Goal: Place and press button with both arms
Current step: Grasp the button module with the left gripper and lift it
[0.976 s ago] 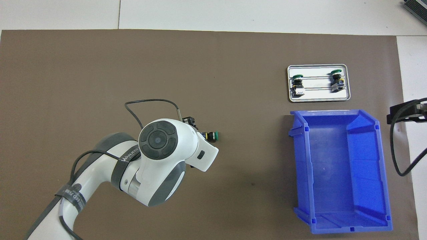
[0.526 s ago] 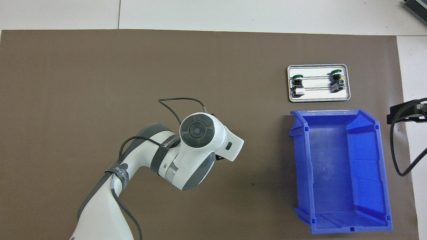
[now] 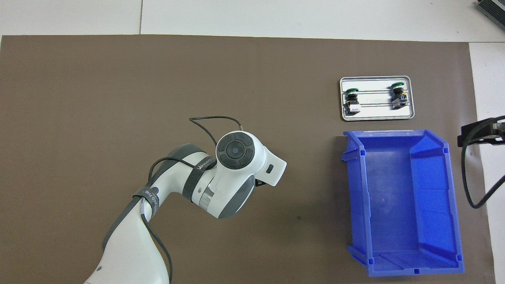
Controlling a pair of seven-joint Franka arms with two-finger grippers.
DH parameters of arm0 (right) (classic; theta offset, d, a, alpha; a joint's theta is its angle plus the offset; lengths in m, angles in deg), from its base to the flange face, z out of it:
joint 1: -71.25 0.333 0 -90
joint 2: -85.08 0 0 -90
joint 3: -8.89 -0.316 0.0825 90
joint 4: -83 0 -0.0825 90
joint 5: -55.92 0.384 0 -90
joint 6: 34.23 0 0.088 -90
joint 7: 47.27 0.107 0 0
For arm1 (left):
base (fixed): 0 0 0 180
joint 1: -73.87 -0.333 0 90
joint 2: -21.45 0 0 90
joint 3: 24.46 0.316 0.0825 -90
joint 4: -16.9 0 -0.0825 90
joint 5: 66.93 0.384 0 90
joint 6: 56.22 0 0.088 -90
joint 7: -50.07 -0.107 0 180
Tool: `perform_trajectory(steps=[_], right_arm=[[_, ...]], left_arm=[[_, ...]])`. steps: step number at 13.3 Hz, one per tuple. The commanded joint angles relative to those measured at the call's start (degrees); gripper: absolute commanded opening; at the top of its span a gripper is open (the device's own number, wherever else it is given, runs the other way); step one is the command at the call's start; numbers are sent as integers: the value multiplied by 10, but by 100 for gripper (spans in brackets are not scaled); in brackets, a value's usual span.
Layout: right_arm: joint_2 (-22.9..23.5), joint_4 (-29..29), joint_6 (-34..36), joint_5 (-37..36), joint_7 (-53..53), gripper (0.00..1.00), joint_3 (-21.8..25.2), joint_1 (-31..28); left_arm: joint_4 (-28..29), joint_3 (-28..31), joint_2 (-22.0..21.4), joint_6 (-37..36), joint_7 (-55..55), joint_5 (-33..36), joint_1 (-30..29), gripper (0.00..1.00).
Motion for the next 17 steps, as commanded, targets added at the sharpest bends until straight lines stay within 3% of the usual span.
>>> perform_trajectory(steps=[1,6,7,8,10,12,13,14,17], right_arm=[[1,-7,8,12,-4,100,-5,-9],[1,-7,8,12,-4,100,-6,-9],[2,-7,8,12,-4,100,-5,-9],[1,-7,8,12,-4,100,-6,-9],[1,-7,8,12,-4,100,-6,-9],[1,-7,8,12,-4,100,-5,-9],[1,-7,8,12,-4,100,-5,-9],[1,-7,8,12,-4,100,-6,-9],[1,-7,8,12,-4,100,-6,-9]], left_arm=[[-10,8,15,17,9,-1,7,87],[-5,9,20,19,21,1,13,86],[-5,9,20,19,33,6,20,79],[-5,11,20,19,44,9,21,59],[-5,12,20,18,45,10,20,38],[-5,12,20,14,45,10,19,32],[-6,15,19,6,45,11,14,12],[-13,24,19,-11,43,18,14,0],[-26,25,20,-20,43,25,9,0]])
